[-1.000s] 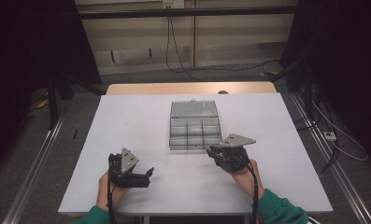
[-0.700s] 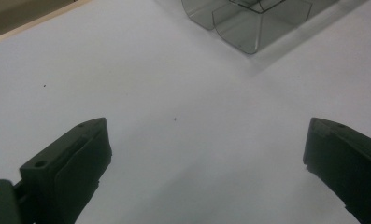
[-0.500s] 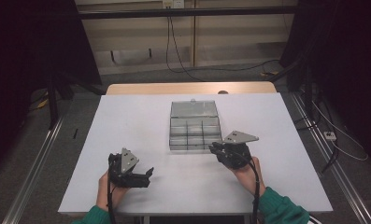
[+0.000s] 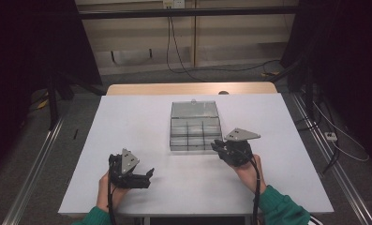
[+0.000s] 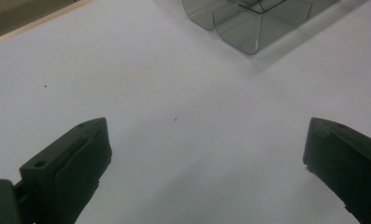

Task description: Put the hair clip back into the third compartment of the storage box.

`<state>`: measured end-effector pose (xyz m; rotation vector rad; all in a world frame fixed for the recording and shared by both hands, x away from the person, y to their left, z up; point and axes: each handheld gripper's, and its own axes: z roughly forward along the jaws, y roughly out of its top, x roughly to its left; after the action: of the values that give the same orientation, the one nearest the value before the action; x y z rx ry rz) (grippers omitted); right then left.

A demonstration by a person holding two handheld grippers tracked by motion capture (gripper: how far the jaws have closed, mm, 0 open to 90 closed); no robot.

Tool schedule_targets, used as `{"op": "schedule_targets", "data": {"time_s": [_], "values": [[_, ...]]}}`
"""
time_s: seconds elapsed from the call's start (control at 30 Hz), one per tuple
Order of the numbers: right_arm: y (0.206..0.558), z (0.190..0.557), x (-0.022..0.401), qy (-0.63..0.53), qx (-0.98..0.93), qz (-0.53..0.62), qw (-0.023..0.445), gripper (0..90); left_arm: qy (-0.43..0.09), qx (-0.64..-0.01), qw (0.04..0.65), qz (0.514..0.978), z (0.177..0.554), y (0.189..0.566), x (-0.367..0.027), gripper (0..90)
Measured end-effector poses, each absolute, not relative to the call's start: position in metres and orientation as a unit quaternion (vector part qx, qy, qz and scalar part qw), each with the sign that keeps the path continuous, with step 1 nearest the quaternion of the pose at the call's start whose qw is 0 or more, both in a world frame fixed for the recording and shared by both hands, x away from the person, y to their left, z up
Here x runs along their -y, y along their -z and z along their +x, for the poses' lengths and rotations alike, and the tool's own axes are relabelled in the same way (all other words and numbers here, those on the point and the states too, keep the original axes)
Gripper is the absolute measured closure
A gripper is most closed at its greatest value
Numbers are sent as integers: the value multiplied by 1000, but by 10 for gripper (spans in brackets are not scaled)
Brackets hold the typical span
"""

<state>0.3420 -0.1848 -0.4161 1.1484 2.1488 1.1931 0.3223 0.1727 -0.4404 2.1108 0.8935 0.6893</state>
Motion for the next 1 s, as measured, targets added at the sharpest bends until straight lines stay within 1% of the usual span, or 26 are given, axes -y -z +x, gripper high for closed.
{"op": "schedule_targets", "data": {"time_s": [1.0], "values": [[416,358,188,-427,-764,428,223,786,-268,-348,365,821,322,440,-172,9]]}}
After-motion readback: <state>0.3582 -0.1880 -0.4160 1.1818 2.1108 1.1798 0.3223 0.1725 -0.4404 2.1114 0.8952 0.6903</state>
